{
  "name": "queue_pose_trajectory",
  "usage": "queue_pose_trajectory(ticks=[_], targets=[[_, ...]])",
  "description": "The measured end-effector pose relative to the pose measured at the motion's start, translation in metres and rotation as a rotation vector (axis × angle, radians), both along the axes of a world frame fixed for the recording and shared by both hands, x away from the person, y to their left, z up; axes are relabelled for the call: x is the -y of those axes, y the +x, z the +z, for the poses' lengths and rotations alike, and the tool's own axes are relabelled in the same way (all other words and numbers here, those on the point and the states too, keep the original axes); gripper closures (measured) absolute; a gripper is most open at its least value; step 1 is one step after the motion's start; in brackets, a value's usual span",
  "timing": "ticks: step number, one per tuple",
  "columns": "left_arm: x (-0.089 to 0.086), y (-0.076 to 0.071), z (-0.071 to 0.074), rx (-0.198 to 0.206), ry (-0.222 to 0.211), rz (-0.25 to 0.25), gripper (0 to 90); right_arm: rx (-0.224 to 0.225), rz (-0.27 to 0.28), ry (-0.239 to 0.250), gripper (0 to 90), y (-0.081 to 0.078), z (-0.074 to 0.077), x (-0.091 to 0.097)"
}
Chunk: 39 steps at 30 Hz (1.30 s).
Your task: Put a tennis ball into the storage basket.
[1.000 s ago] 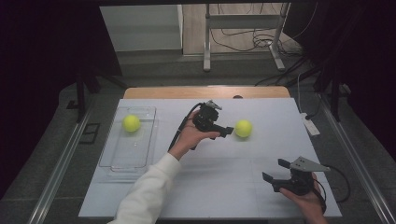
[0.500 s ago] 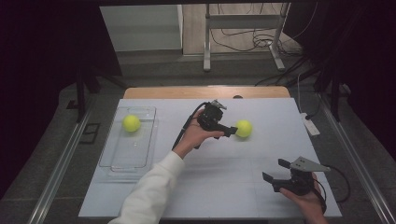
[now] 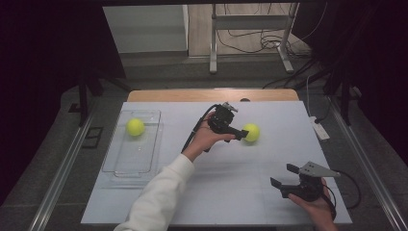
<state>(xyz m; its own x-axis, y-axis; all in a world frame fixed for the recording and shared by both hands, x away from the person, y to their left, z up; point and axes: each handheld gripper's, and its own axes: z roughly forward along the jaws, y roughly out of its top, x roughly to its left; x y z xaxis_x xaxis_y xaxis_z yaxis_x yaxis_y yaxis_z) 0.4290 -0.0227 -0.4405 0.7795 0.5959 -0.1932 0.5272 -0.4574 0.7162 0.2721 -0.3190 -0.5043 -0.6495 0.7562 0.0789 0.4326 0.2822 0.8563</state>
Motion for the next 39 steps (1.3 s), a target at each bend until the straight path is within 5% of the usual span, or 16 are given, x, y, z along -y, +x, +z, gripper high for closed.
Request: queue_pose_trajectory(ticks=[39], targets=[[0.026, 0.020, -0.018, -0.026, 0.024, -0.004, 13.5, 0.003, 0.002, -0.001, 13.4, 0.000, 0.000, 0.000]])
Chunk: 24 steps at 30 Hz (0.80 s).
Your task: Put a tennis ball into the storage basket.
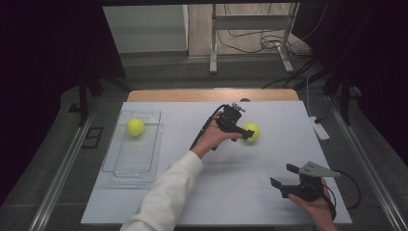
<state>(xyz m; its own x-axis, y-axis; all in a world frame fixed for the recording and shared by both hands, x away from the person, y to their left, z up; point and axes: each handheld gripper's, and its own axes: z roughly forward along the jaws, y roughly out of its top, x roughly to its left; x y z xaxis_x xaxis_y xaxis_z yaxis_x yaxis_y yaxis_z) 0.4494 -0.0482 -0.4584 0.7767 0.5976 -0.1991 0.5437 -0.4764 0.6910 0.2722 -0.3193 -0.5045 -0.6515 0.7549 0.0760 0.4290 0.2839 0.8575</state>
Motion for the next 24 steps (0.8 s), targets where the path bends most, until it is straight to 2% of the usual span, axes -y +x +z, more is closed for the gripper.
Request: queue_pose_trajectory(ticks=[15, 24], targets=[[0.019, 0.009, -0.011, -0.016, 0.025, 0.001, 11.6, 0.009, 0.003, -0.005, 13.4, -0.001, 0.001, 0.000], [0.022, 0.016, -0.017, -0.027, 0.026, 0.014, 11.1, 0.009, 0.003, -0.005, 13.4, -0.001, 0.001, 0.000]])
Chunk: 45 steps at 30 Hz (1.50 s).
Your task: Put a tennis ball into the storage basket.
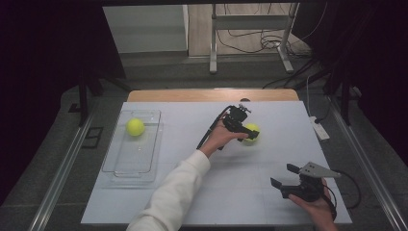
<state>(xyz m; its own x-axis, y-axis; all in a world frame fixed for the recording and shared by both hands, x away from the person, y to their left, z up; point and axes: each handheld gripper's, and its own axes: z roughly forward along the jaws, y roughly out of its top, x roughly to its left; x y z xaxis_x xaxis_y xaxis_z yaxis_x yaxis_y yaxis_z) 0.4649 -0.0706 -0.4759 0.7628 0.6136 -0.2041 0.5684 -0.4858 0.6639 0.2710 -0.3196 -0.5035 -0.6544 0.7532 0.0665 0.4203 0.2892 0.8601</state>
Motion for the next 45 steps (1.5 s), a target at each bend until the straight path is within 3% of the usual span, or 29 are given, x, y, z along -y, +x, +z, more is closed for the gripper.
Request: queue_pose_trajectory(ticks=[17, 29, 38, 45], targets=[[0.006, 0.009, -0.010, -0.018, 0.012, 0.017, 10.8, -0.007, 0.001, 0.000, 13.4, 0.001, -0.001, 0.001], [0.023, 0.011, -0.022, -0.030, 0.044, 0.019, 11.5, -0.010, -0.002, -0.002, 13.4, 0.002, -0.002, 0.001], [0.027, 0.011, -0.029, -0.041, 0.085, 0.044, 25.2, -0.006, -0.002, 0.000, 13.4, 0.001, -0.001, 0.002], [0.027, 0.010, -0.027, -0.042, 0.091, 0.045, 26.6, -0.006, -0.003, 0.000, 13.4, 0.001, -0.001, 0.002]])
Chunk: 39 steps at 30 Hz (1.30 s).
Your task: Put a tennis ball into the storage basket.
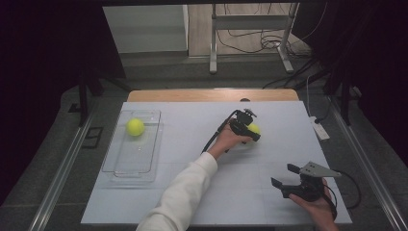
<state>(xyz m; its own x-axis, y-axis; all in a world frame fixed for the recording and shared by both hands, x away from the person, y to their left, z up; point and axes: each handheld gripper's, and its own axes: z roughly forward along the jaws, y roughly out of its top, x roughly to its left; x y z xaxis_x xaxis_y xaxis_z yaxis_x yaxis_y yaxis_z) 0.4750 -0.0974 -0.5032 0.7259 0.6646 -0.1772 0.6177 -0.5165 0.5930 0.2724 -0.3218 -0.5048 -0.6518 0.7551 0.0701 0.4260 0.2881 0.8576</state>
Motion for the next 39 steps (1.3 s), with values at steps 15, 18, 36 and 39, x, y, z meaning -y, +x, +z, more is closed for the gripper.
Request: queue_pose_trajectory(ticks=[15, 18, 36, 39], targets=[[-0.006, -0.008, 0.014, 0.028, -0.029, -0.029, 26.8, 0.000, -0.001, 0.001, 13.4, 0.000, 0.000, 0.000], [-0.009, -0.011, 0.018, 0.033, -0.045, -0.034, 26.8, 0.000, 0.000, 0.000, 13.4, 0.000, 0.000, 0.000], [-0.031, -0.025, 0.027, 0.063, -0.072, -0.034, 26.8, -0.003, -0.004, -0.005, 13.4, 0.001, -0.001, 0.000], [-0.036, -0.028, 0.029, 0.070, -0.077, -0.034, 26.8, -0.003, -0.004, -0.007, 13.4, 0.001, -0.001, -0.001]])
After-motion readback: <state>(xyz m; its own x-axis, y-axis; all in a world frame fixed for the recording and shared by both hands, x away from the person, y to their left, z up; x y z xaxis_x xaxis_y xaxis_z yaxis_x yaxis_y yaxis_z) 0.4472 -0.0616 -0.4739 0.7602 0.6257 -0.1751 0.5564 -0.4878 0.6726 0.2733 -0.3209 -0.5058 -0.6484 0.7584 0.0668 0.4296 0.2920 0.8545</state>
